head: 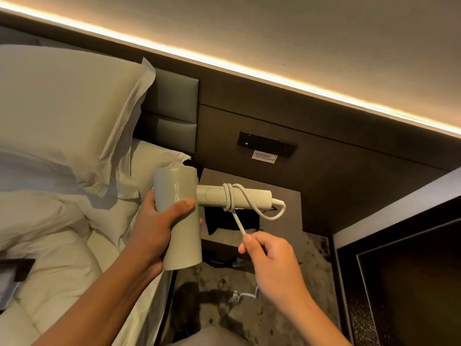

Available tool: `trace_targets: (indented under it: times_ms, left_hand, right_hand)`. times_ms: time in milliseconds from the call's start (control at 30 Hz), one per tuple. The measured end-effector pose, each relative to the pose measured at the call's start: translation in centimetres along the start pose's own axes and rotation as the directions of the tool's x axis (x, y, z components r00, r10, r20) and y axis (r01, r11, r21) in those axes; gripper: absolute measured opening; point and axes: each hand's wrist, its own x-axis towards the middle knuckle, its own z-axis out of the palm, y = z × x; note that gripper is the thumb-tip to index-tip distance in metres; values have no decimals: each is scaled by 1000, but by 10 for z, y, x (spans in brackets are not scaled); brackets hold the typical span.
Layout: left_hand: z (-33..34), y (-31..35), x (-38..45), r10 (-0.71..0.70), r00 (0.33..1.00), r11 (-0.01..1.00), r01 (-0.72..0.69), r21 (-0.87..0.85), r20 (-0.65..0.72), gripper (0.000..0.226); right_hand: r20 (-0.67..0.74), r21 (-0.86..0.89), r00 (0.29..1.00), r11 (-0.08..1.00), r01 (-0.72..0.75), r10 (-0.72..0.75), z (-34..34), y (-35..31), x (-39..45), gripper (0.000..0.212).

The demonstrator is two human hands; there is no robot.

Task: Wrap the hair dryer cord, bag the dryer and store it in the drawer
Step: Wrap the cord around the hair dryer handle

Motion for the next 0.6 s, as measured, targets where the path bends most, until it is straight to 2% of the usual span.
trace_targets:
  times_ms: [167,333,467,600]
  left_hand:
    - [-6,-9,8,48,998,982,-41,182,-36,82]
    - [-15,-19,20,85,995,917,-56,395,-57,60]
    - [-17,-19,20,-1,999,892,-17,453,39,75]
    - [-14,-20,21,-91,986,860,6,510,142,71]
  right_hand:
    - [34,-30,998,998,62,-60,0,-4,-2,32]
    - [76,-108,992,988,106,-98,-19,-7,4,26]
    - [104,-179,981,968,178,-161,-27,-11,9,25]
    - [122,-276,980,944,183,-155,-33,-8,16,24]
